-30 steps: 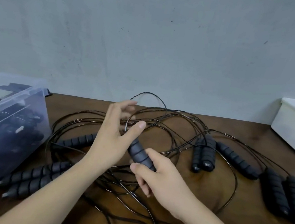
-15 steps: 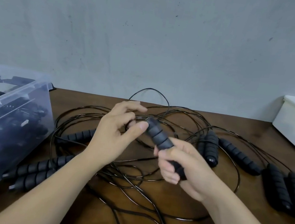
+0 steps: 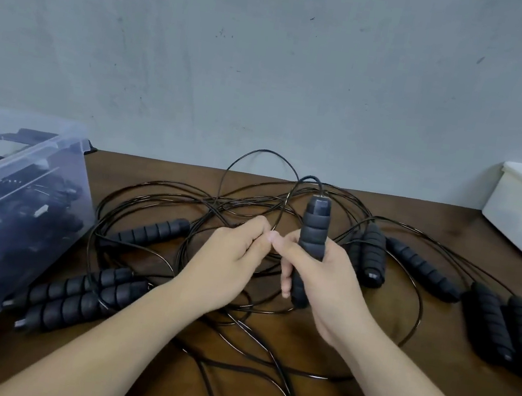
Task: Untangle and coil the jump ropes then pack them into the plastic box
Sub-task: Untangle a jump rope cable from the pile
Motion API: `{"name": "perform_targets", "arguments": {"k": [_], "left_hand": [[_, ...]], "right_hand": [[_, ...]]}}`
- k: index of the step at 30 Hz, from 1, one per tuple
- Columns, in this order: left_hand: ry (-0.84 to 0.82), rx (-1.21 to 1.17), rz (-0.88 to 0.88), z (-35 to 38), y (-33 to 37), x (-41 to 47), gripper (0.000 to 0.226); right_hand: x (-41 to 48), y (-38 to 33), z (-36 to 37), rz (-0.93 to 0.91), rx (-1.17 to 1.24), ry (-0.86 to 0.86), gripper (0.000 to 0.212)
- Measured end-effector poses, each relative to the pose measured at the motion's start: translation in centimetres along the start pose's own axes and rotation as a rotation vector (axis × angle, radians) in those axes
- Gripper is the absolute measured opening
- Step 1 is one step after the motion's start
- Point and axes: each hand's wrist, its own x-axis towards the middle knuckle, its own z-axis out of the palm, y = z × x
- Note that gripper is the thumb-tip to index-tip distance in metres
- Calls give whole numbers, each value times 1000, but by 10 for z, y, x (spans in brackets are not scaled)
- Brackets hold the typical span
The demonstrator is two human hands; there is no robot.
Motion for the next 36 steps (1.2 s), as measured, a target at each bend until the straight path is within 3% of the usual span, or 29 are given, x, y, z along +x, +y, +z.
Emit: {"name": "perform_targets", "arguments": {"k": [6, 10, 15, 21, 24, 29, 33, 36], "left_hand": [[-68, 224, 74, -1, 8, -3, 19], [-101, 340, 163, 0, 7, -3, 16], [-44, 154, 76, -4, -1, 0, 38], [-43, 160, -17, -16, -4, 6, 38], [21, 118, -66, -28, -13, 9, 34], [65, 97, -20, -23, -13, 7, 32], [27, 166, 75, -4, -14, 4, 27], [73, 154, 110, 1, -7, 2, 8]], "right_hand": [[-1, 6, 2, -28, 33, 132, 25], [2, 6, -3, 88, 55, 145, 26], [10, 0, -12, 144, 151, 106, 16], [28, -15, -47, 108, 496, 325, 6], [30, -17, -60, 120, 564, 380, 12], [20, -5, -31, 223, 354, 173, 38], [10, 9, -7, 200, 175, 29, 30], [6, 12, -2, 192, 148, 62, 27]]}}
